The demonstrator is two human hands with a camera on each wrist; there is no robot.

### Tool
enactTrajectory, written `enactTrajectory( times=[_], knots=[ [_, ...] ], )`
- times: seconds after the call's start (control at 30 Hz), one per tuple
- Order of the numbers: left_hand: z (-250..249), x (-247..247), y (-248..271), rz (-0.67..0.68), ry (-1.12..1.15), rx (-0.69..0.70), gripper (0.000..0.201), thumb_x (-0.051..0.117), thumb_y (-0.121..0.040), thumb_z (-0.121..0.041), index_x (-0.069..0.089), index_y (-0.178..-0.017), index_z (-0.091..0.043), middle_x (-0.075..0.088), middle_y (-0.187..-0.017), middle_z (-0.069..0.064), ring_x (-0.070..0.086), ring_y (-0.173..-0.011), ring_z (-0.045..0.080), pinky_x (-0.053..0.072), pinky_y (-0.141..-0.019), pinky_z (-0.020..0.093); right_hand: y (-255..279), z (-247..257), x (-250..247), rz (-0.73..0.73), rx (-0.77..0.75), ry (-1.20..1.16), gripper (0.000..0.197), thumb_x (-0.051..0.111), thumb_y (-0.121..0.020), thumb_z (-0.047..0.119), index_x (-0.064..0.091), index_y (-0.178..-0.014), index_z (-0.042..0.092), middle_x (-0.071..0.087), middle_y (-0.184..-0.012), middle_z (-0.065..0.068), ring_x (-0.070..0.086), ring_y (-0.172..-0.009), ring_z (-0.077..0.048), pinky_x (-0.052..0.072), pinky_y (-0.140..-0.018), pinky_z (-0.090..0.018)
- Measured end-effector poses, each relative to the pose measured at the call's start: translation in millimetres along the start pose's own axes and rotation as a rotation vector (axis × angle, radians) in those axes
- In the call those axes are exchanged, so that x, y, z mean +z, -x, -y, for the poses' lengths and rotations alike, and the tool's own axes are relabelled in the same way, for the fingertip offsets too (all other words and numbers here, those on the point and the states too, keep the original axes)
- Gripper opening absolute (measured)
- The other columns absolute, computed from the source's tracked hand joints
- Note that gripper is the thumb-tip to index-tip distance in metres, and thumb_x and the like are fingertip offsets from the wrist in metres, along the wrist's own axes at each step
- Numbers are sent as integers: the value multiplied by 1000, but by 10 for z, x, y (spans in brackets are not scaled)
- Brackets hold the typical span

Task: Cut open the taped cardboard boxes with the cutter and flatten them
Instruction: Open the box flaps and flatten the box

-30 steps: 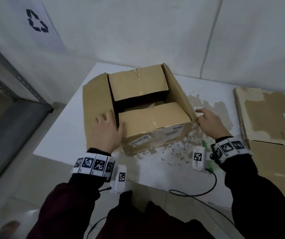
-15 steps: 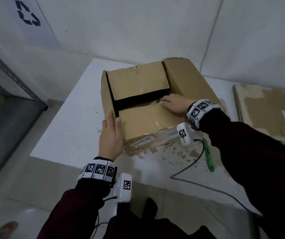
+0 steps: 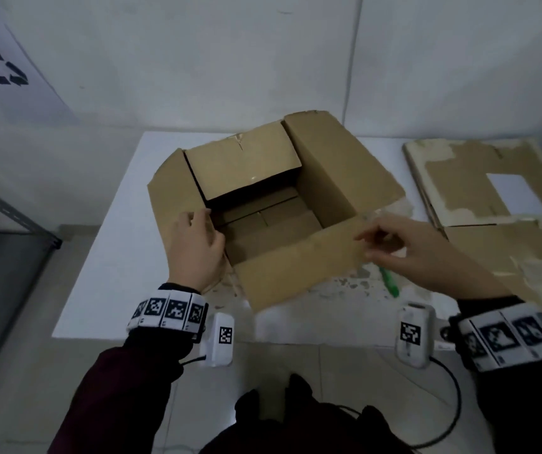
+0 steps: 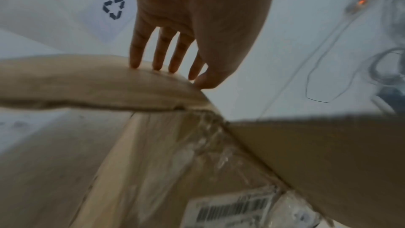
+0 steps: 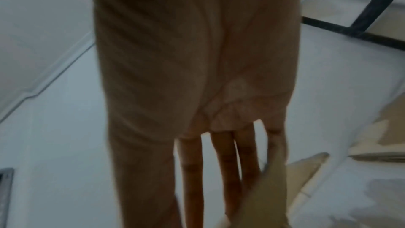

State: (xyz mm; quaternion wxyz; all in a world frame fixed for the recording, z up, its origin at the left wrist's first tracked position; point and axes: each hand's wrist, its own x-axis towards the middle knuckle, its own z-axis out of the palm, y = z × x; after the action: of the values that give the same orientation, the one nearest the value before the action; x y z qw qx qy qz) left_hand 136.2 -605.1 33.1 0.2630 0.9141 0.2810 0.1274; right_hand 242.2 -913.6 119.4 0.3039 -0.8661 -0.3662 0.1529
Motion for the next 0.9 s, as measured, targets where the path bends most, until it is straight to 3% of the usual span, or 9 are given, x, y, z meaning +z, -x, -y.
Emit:
enactTrajectory(
  times=[0.07,0.13,0.23,0.3,0.43,0.53,0.63,0.73,0.9],
  knots=[
    [-65,-62,-82,58,-67,32,40,52,-89,-18,50,-128,-12,50,-122,16,52,-106,35,47,-82,42,-9,-141,116,134,102,58,54,71,-81,22,49,-129,30,47,-124,5,50,-104,-7,42,-89,-20],
    [-157,-136,-175,150,-165,37,38,53,-91,-20,51,-127,-9,53,-117,18,54,-104,34,46,-80,39,-106,-272,292,91,162,45,74,72,-80,22,32,-142,34,31,-140,5,48,-106,-12,42,-91,-26],
    [-348,-211,-327,229,-204,55,32,51,-95,-23,54,-119,-3,59,-110,18,56,-101,32,43,-74,33,-337,-467,501,-255,189,40,70,66,-86,19,28,-145,23,29,-143,-9,53,-91,-23,47,-89,-35],
    [-494,-202,-438,261,-222,96,30,48,-96,-27,58,-111,-4,62,-105,17,58,-94,31,48,-76,36,-482,-574,530,-415,194,-32,73,65,-86,21,25,-147,22,32,-140,-13,52,-96,-28,46,-91,-40],
    [-835,29,-738,452,-352,129,38,45,-97,-38,62,-108,-5,64,-106,13,60,-95,29,48,-76,35,-629,-827,559,-362,136,57,68,59,-88,38,24,-147,32,18,-156,-2,33,-134,-22,39,-104,-43],
    [-970,333,-943,567,-272,17,43,48,-96,-37,56,-123,-4,60,-121,15,57,-108,30,44,-85,35,-622,-1011,694,-345,114,85,63,46,-90,51,31,-146,25,21,-156,-3,26,-140,-23,29,-112,-39],
    [-984,474,-1038,532,-179,-89,60,51,-94,-30,27,-145,-11,53,-131,18,54,-113,34,42,-87,35,-670,-1106,820,-382,92,110,67,37,-89,57,38,-143,17,38,-146,-10,38,-132,-27,37,-108,-42],
    [-993,431,-1072,486,-200,-64,75,46,-95,-34,0,-152,-19,50,-136,19,53,-116,38,44,-97,41,-695,-1102,915,-426,120,25,65,33,-89,54,37,-143,18,40,-144,-9,38,-133,-24,35,-106,-33],
    [-1091,118,-1129,118,-497,125,69,43,-95,-37,8,-152,-20,32,-147,23,27,-137,40,22,-111,54,-661,-1110,1018,-498,120,-58,57,33,-93,48,33,-144,24,34,-148,-4,32,-136,-20,26,-111,-31]
  ],
)
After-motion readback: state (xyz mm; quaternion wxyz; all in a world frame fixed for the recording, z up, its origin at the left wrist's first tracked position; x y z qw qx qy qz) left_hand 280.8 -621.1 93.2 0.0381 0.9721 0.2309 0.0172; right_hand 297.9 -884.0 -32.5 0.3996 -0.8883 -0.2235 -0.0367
